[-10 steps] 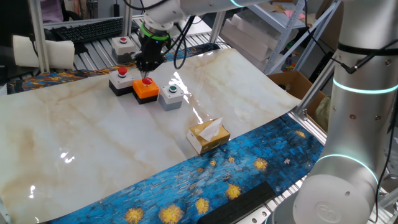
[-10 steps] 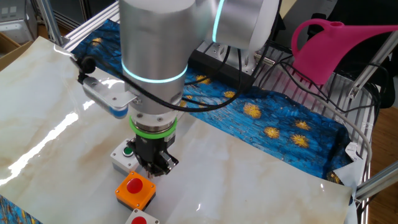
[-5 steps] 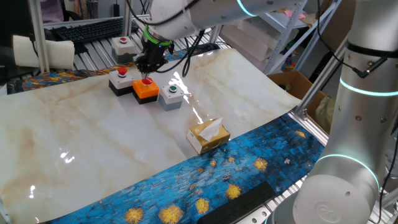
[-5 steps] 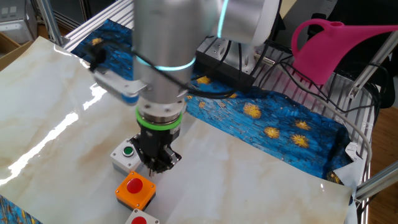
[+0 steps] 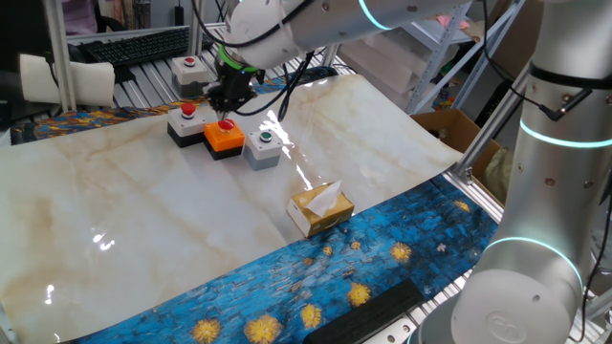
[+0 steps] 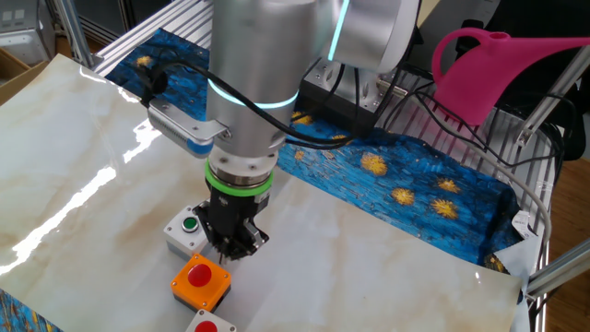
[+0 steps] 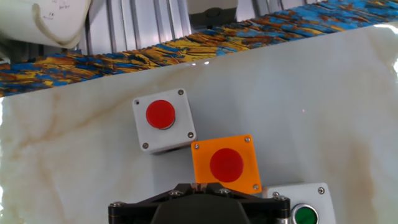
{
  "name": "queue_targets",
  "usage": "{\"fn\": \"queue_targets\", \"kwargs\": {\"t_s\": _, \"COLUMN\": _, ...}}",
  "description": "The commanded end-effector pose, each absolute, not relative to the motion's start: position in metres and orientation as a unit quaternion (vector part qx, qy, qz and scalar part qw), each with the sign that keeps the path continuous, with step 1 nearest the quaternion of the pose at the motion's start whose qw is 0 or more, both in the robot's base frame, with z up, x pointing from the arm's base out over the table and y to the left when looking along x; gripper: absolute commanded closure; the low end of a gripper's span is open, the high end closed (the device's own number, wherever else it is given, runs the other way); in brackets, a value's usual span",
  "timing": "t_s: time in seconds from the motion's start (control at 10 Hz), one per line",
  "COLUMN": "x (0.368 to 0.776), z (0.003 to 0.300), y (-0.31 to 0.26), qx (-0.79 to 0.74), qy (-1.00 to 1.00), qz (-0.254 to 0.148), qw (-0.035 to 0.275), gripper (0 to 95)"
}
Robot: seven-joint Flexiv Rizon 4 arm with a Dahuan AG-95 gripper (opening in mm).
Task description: Press three buttons from left to right in sequence
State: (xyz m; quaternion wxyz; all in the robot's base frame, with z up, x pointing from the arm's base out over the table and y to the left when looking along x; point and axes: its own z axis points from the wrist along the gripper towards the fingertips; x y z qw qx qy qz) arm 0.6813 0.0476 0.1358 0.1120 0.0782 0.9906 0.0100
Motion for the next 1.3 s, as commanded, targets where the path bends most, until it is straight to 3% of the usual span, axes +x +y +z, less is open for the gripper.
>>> {"fn": "queue_targets", "kwargs": {"t_s": 0.1, "x": 0.6833, "z": 0.1348, "y": 0.048, "qx": 0.054, "qy": 0.994, "qz": -0.004, "qw": 0.096, "gripper": 95.0}}
{"fn": "queue_targets", "kwargs": {"t_s": 0.6, "x": 0.6833, "z": 0.1348, "y": 0.048, "qx": 0.024, "qy": 0.995, "qz": -0.035, "qw": 0.089, "gripper": 95.0}}
{"fn": "queue_targets", "kwargs": {"t_s": 0.9, "x": 0.6833, "z": 0.1348, "y": 0.048, "qx": 0.059, "qy": 0.994, "qz": 0.001, "qw": 0.088, "gripper": 95.0}}
{"fn": "queue_targets", "kwargs": {"t_s": 1.3, "x": 0.6833, "z": 0.1348, "y": 0.048, "qx": 0.074, "qy": 0.993, "qz": 0.008, "qw": 0.093, "gripper": 95.0}}
